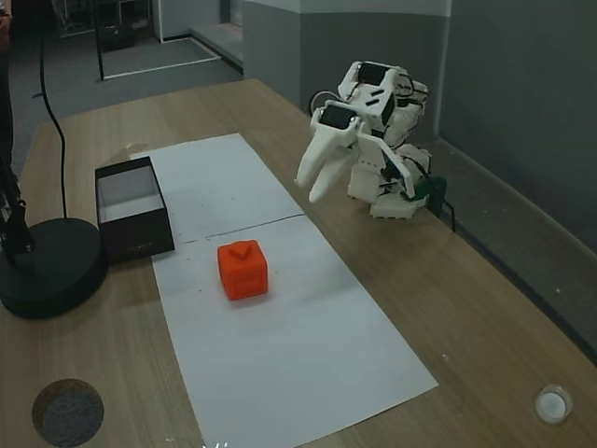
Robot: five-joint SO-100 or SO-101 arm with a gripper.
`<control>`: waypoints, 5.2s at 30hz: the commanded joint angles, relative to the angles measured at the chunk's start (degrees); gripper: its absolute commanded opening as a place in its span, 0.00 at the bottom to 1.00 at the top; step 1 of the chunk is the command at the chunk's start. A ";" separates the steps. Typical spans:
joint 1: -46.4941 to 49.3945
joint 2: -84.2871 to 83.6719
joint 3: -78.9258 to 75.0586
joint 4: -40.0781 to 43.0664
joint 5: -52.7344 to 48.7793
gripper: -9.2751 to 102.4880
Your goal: Grab a orange square and put it in the box.
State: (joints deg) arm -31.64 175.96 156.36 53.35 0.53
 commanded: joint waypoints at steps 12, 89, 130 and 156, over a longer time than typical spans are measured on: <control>1.49 -52.56 -37.00 -1.32 11.51 0.32; 43.59 -95.45 -100.99 12.74 -8.88 0.21; 42.80 -70.22 -100.55 33.31 -3.34 0.08; 29.18 13.18 -50.19 36.74 -1.32 0.08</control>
State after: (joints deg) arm -2.81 184.66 103.36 91.32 -0.53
